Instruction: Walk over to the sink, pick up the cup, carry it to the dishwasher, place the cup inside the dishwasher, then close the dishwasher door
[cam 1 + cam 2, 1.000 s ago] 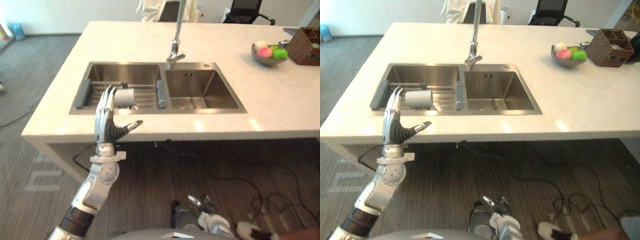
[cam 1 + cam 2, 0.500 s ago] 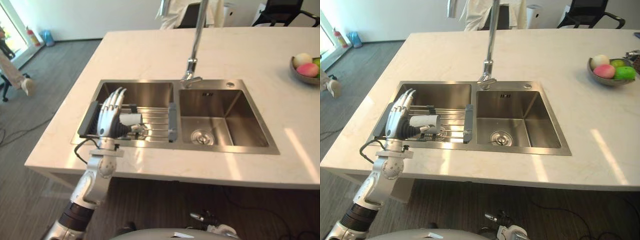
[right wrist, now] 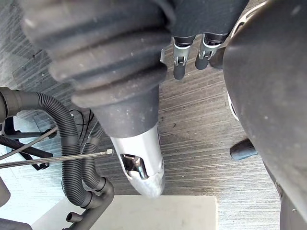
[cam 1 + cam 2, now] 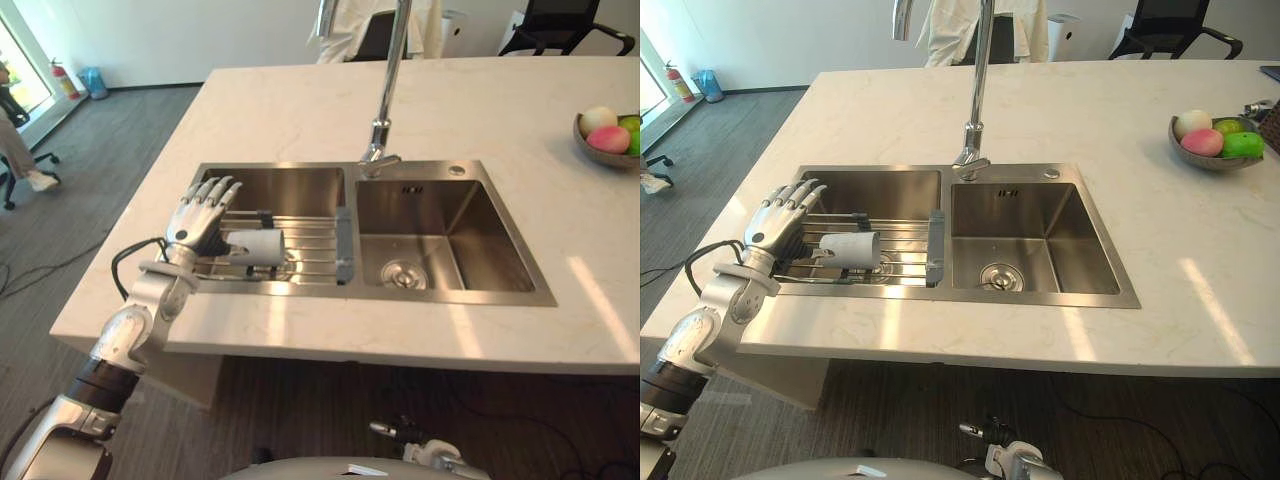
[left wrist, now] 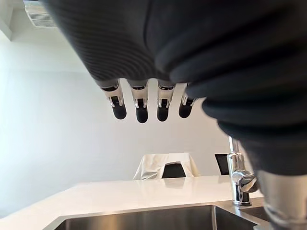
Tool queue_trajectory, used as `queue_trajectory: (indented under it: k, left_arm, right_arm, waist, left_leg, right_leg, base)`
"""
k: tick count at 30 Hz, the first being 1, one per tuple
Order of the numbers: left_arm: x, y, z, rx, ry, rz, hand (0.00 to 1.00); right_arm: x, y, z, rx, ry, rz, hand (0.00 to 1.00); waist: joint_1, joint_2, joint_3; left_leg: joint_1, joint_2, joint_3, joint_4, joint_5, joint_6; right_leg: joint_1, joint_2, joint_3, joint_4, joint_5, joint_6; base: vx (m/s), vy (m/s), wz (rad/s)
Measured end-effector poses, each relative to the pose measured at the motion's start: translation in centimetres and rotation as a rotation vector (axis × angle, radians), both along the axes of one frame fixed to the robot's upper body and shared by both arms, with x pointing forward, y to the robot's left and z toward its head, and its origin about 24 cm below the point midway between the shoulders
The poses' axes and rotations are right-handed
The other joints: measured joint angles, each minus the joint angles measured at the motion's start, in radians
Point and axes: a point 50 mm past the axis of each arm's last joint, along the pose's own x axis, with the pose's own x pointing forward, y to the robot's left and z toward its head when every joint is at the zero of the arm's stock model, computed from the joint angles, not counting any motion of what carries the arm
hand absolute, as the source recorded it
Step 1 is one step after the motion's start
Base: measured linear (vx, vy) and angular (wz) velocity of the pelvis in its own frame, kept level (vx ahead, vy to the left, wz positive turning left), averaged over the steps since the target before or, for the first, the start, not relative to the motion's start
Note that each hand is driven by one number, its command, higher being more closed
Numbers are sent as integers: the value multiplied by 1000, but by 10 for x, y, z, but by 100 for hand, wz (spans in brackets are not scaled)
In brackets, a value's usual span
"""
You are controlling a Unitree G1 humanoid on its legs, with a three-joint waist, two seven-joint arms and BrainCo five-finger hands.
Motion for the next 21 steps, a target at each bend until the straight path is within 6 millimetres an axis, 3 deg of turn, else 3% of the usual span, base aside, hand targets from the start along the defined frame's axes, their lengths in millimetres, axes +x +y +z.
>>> queue_trajectory:
  k: [8,21]
  left_arm:
    - [8,-7,8,68,44,-45,0]
    - [27,12,-31,167,331,65,0]
  right_arm:
    - [-2,1,-1,1,9,1,0]
    - [-5,0,-3,-11,40,18,0]
  waist:
    - [-19,-3,-5]
    - [-51,-26,-17]
  left_leg:
    - [2,-4,27,-1,0,1]
    - [24,-4,80,-1,-14,1]
  right_leg:
    - [4,0,27,-44,32,2]
    - [-2,0,80,-52,46,4]
  base:
    - [-26,4,-10]
    - [0,-2,-12]
